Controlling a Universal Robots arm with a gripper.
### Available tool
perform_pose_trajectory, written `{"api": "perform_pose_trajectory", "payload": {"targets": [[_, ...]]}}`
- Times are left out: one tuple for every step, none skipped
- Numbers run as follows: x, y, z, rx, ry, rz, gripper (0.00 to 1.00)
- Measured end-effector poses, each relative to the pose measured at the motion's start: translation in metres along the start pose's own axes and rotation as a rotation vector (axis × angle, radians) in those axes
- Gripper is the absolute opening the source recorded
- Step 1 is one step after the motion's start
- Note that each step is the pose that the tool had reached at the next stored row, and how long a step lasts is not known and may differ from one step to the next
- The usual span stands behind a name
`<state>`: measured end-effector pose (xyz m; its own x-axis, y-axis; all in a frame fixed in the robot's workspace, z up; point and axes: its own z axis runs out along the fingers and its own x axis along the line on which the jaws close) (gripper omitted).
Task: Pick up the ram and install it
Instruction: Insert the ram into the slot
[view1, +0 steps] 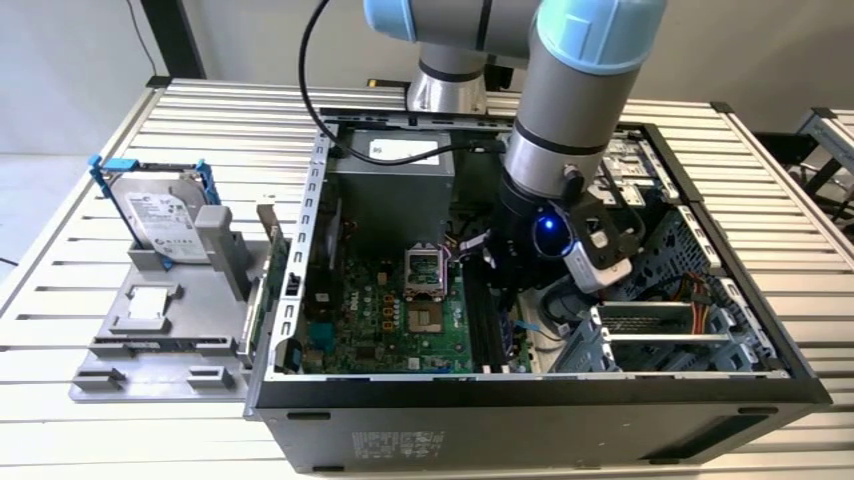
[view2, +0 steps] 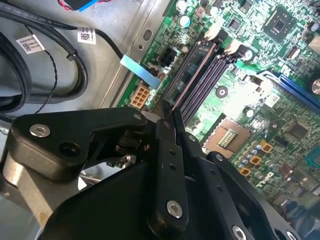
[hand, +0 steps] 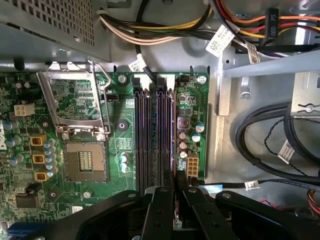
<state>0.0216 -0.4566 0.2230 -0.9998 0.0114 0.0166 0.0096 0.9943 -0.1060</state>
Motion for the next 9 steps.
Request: {"api": "perform_pose_trajectory", "payload": {"targets": [[0.0000, 0.0000, 0.0000, 0.0001, 0.0000, 0.000, 0.00], [0.0000, 0.0002, 0.0003, 0.0002, -0.0001, 0.000, 0.00], [0.0000, 0.0002, 0.0008, 0.0000, -0.0001, 0.000, 0.00], [-0.0001, 0.0003, 0.0014, 0.0002, -0.0001, 0.000, 0.00], [0.0000, 0.0003, 0.0021, 0.0007, 0.0001, 0.000, 0.00], [0.0000, 0.0004, 0.0025, 0.0010, 0.0001, 0.000, 0.00], [0.0000, 0.0004, 0.0029, 0.0010, 0.0001, 0.000, 0.00], [0.0000, 0.0004, 0.0030, 0.0009, 0.0001, 0.000, 0.00], [0.0000, 0.0004, 0.0031, 0.0007, 0.0000, 0.000, 0.00]]}}
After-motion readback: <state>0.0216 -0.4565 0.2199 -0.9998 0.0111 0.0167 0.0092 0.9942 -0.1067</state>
